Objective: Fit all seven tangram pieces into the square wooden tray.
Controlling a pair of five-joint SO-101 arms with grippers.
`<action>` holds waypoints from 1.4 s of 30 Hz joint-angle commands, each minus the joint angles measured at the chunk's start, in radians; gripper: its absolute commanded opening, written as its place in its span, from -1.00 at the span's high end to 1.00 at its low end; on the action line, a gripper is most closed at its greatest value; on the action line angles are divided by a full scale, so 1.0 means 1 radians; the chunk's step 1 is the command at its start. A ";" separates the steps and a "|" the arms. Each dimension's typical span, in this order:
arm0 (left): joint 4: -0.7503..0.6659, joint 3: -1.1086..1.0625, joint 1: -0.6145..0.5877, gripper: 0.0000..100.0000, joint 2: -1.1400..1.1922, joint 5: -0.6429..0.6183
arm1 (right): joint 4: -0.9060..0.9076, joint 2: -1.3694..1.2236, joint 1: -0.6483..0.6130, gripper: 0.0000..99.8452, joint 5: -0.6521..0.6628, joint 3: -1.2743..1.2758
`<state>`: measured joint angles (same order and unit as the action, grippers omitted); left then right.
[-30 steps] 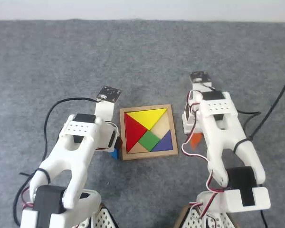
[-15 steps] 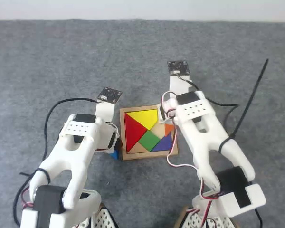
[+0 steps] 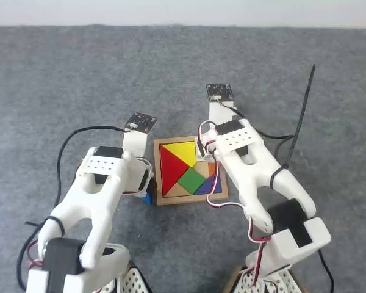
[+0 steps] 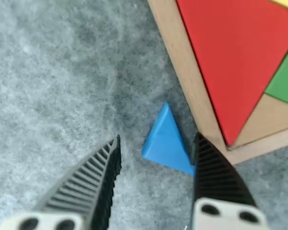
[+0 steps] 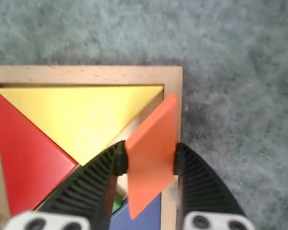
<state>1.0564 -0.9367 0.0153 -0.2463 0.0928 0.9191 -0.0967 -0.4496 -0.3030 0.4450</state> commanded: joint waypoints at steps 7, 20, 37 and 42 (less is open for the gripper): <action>0.009 0.016 0.003 0.55 -0.011 0.005 | -0.008 0.012 -0.018 0.64 0.031 -0.051; -0.005 0.008 0.005 0.60 -0.008 0.009 | 0.111 0.065 0.088 0.87 0.046 -0.080; 0.035 -0.004 -0.006 0.51 0.000 -0.080 | -0.038 0.360 0.143 0.83 0.095 0.244; 0.032 -0.010 0.003 0.52 0.049 -0.150 | -0.038 0.360 0.143 0.83 0.095 0.244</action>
<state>1.0810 -0.9582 0.0138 -0.2371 -0.0100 0.8976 0.2071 -0.3145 -0.2202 0.6981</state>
